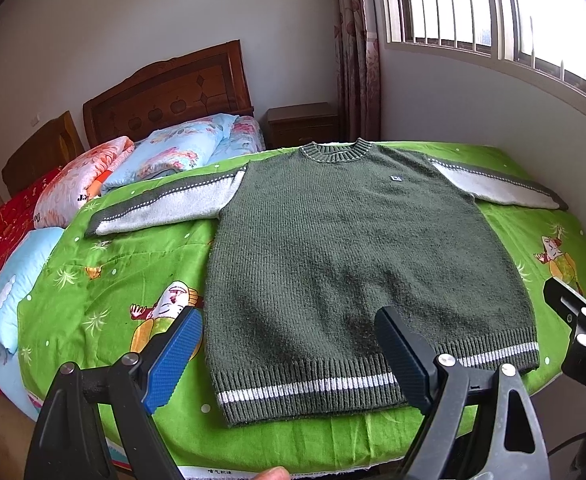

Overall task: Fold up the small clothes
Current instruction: 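Move the right gripper to a white sleeve cuff and grasp it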

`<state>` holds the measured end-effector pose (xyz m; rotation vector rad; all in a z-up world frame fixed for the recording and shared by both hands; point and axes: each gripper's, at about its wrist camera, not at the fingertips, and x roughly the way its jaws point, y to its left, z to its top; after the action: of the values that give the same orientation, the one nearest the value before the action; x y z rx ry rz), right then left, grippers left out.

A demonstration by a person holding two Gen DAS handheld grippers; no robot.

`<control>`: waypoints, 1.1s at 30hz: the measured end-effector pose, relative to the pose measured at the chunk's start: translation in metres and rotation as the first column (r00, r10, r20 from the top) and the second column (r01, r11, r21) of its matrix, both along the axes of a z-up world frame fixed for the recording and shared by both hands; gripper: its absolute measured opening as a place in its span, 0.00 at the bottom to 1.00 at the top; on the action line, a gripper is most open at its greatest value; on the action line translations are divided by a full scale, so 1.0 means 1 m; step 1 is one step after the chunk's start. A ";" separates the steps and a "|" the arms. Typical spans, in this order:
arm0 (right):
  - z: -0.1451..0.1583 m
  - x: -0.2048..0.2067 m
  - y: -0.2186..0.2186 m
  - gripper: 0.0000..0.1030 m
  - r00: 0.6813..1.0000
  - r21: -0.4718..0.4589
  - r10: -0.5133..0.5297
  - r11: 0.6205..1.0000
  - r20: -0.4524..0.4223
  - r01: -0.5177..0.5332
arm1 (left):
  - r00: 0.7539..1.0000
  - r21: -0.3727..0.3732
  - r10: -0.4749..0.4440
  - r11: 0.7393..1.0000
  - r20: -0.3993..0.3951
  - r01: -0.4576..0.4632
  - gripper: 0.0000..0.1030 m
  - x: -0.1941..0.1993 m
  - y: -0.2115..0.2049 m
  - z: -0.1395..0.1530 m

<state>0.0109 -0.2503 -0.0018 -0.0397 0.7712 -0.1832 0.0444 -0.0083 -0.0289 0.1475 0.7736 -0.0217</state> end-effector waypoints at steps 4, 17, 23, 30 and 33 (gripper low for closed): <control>-0.007 0.009 -0.003 1.00 1.000 0.005 0.000 1.000 -0.023 0.001 | 1.000 0.020 -0.019 1.000 -0.021 0.019 0.86 0.009 -0.004 -0.005; -0.029 0.056 -0.064 1.00 0.997 0.145 0.023 0.989 -0.077 -0.012 | 0.986 0.001 -0.089 0.996 -0.141 0.090 0.84 0.091 -0.010 -0.022; -0.045 0.092 -0.204 1.00 0.974 0.401 -0.212 0.888 -0.074 0.224 | 0.960 -0.106 -0.140 0.987 -0.240 0.118 0.83 0.180 -0.036 -0.039; -0.077 0.139 -0.334 1.00 0.886 0.576 -0.449 0.696 -0.115 0.428 | 0.936 -0.112 -0.142 0.987 -0.322 0.111 0.76 0.250 -0.075 -0.075; -0.090 0.161 -0.358 1.00 0.867 0.589 -0.476 0.662 -0.147 0.463 | 0.936 -0.107 -0.138 0.988 -0.323 0.108 0.76 0.265 -0.087 -0.086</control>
<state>0.1721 -0.6085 -0.0915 0.7969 0.7785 -0.4219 0.3096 -0.0953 -0.1153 0.1097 1.0957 -0.2039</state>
